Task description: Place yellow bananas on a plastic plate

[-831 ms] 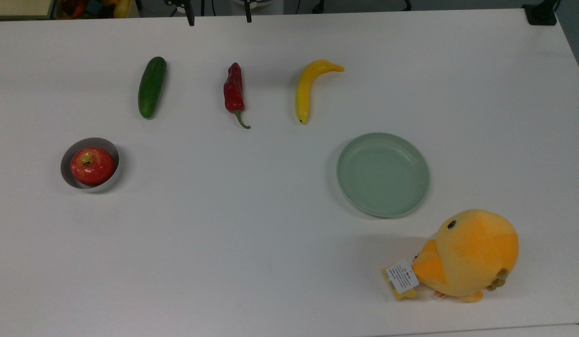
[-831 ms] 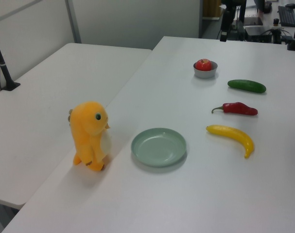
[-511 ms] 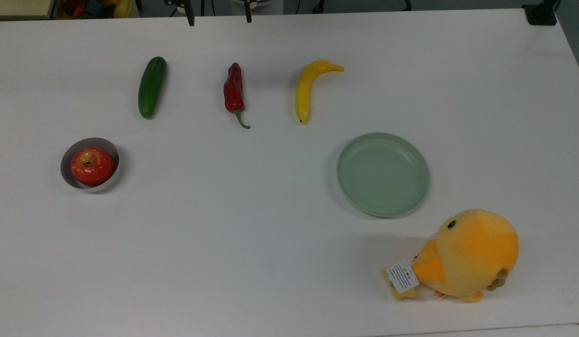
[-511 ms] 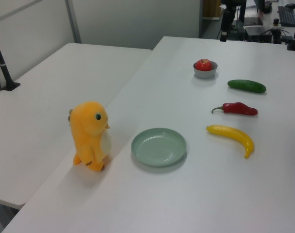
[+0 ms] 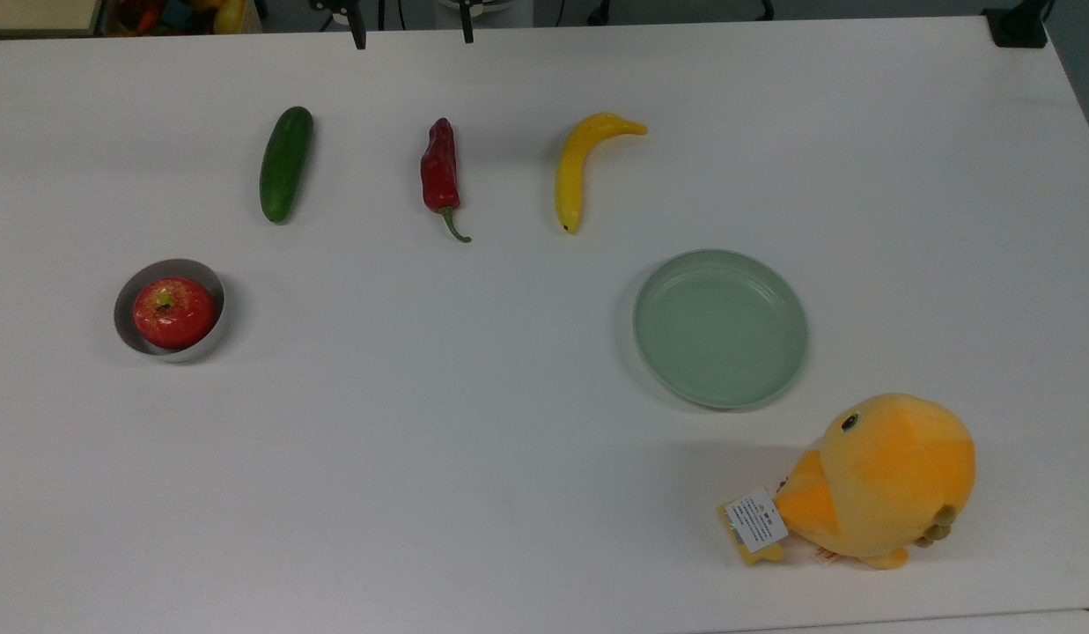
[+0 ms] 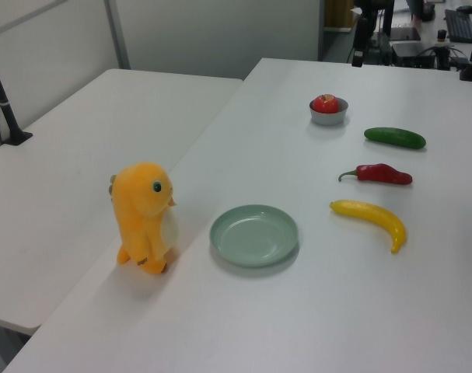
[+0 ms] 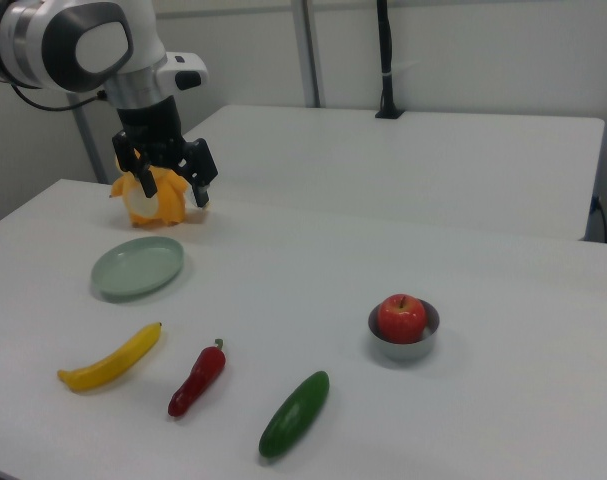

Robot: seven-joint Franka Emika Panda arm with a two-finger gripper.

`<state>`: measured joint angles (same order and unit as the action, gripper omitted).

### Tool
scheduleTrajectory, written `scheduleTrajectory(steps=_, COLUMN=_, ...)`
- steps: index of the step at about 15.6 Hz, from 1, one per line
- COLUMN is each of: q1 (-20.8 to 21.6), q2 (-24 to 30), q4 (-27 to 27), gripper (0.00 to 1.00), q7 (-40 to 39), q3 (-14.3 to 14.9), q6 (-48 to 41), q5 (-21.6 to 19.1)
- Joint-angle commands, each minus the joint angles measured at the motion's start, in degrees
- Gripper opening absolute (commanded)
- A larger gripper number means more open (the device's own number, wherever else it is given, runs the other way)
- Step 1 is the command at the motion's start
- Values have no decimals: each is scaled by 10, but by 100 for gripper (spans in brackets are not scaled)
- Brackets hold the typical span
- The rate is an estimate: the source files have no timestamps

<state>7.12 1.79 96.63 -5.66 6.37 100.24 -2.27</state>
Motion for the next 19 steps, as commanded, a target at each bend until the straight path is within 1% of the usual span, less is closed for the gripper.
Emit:
scheduleTrajectory(steps=1, q1=7, q2=5, q4=7, gripper=100, q7=4, q3=2, q6=5, q5=-1)
scheduleTrajectory(steps=6, q1=7, q2=5, q4=14, gripper=100, q7=-3, q3=2, q6=3, q5=-2)
scheduleTrajectory(steps=10, q1=22, q2=11, q4=45, gripper=100, q7=-3, q3=-1, q6=-3, q5=-2)
scheduleTrajectory(steps=14, q1=47, q2=11, q4=53, gripper=100, q7=-1, q3=-2, q6=-72, q5=-2)
scheduleTrajectory(steps=17, q1=71, q2=17, q4=88, gripper=100, q7=27, q3=-3, q6=-89, q5=-5)
scheduleTrajectory(steps=18, q1=82, q2=17, q4=101, gripper=100, q7=51, q3=-7, q6=-90, q5=-5)
scheduleTrajectory(steps=19, q1=82, q2=17, q4=118, gripper=100, q7=73, q3=-23, q6=-84, q5=-5)
